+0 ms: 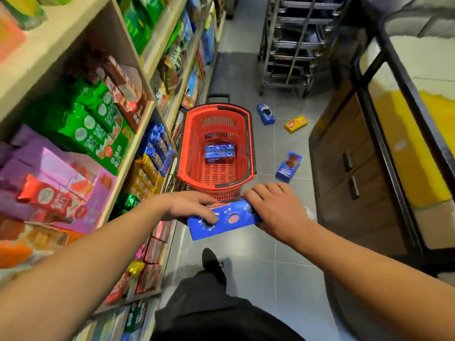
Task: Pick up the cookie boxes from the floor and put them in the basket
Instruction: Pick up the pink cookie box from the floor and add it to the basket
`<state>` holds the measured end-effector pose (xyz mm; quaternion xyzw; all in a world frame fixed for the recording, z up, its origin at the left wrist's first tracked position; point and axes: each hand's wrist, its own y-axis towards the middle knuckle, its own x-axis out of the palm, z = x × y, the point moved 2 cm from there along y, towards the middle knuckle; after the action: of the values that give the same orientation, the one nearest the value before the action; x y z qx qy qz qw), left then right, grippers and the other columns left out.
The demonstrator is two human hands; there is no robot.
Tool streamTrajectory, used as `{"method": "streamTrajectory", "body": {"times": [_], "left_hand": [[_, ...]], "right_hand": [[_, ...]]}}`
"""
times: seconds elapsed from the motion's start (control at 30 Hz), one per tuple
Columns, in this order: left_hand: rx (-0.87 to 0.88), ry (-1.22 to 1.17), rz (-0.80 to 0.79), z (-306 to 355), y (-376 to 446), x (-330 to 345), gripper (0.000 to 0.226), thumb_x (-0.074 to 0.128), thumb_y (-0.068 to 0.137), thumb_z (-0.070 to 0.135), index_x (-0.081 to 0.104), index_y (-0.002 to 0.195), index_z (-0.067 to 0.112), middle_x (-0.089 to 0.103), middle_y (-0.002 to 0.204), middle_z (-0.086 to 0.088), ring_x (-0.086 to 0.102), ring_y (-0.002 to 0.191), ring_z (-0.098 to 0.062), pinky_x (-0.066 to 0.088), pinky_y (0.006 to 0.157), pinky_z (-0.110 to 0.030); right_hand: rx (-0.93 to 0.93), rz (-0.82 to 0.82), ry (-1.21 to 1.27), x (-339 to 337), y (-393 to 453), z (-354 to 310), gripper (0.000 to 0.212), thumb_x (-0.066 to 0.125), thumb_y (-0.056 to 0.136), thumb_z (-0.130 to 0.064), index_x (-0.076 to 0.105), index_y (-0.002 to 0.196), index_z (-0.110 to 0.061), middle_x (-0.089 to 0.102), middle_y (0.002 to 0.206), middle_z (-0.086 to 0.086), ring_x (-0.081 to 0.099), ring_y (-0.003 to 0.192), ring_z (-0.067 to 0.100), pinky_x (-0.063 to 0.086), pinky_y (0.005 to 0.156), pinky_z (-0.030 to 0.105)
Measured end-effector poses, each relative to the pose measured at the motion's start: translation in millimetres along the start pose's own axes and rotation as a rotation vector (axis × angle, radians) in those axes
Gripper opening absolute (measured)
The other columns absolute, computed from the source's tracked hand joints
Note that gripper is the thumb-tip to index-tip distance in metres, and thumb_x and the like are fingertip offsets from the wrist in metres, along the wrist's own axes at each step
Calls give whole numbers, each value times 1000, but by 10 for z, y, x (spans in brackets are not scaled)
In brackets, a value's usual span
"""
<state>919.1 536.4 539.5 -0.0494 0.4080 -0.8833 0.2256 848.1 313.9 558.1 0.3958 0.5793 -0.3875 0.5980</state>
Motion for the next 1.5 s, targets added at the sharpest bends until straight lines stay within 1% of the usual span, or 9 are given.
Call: {"method": "streamTrajectory", "body": {"times": [0.13, 0.23, 0.37, 0.5, 0.63, 0.8, 1.07, 1.33, 1.5], "left_hand": [[53, 103, 173, 48, 233, -561, 77, 75, 61, 53, 59, 129, 24, 62, 124, 11, 58, 114, -9, 41, 106, -31], [223, 345, 470, 298, 265, -867, 74, 65, 60, 58, 60, 126, 22, 60, 119, 10, 56, 112, -8, 37, 91, -17], [427, 599, 599, 447, 423, -1128, 82, 76, 62, 55, 53, 132, 19, 55, 127, -3, 49, 117, -20, 35, 99, -27], [372, 611, 732, 394, 721, -1416, 86, 78, 66, 53, 45, 140, 26, 49, 132, 1, 42, 120, -22, 34, 102, -33], [296, 573, 710, 384, 1101, -1795, 86, 60, 62, 68, 48, 137, 26, 55, 127, 2, 49, 113, -21, 35, 96, -31], [233, 430, 750, 388, 1684, -2268, 74, 79, 62, 53, 58, 126, 25, 60, 109, -3, 56, 101, -23, 42, 86, -31], [94, 421, 752, 400, 2652, -2975, 75, 75, 61, 55, 59, 124, 17, 63, 104, -8, 57, 97, -25, 33, 79, -26], [-63, 354, 704, -235, 3795, -3365, 82, 71, 57, 63, 57, 125, 20, 62, 105, -8, 57, 97, -29, 45, 85, -37], [-103, 351, 758, -938, 4718, -3462, 79, 62, 57, 61, 59, 123, 18, 55, 113, -13, 54, 101, -34, 45, 91, -42]], "right_hand": [[15, -217, 48, 47, 617, 279, 61, 83, 58, -46, 57, 108, -21, 63, 98, 0, 61, 89, 28, 46, 73, 38], [118, -303, 141, 49, 986, 464, 57, 73, 72, -49, 52, 118, -23, 62, 113, 0, 58, 104, 27, 43, 80, 35], [212, -335, 239, 68, 1398, 652, 55, 73, 73, -50, 51, 115, -22, 63, 114, 2, 59, 101, 28, 48, 80, 37], [196, -366, 283, 161, 1854, 788, 57, 72, 72, -51, 51, 116, -21, 63, 115, 2, 59, 101, 27, 49, 80, 37], [130, -389, 295, 389, 2328, 1035, 60, 72, 72, -51, 50, 118, -20, 62, 116, 4, 59, 103, 28, 45, 78, 36], [61, -396, 331, 813, 2948, 1503, 61, 68, 75, -53, 49, 123, -21, 60, 119, 4, 57, 106, 30, 43, 82, 37], [-79, -461, 366, 1585, 3919, 2226, 70, 63, 79, -53, 47, 135, -14, 57, 122, 12, 56, 106, 38, 48, 87, 48], [-79, -603, 385, 2774, 4575, 2492, 73, 68, 81, -50, 39, 143, -23, 55, 126, 7, 55, 112, 34, 46, 91, 44], [2, -631, 373, 3882, 4787, 2457, 65, 72, 77, -41, 49, 133, -17, 58, 119, 10, 57, 104, 37, 45, 83, 44]]}}
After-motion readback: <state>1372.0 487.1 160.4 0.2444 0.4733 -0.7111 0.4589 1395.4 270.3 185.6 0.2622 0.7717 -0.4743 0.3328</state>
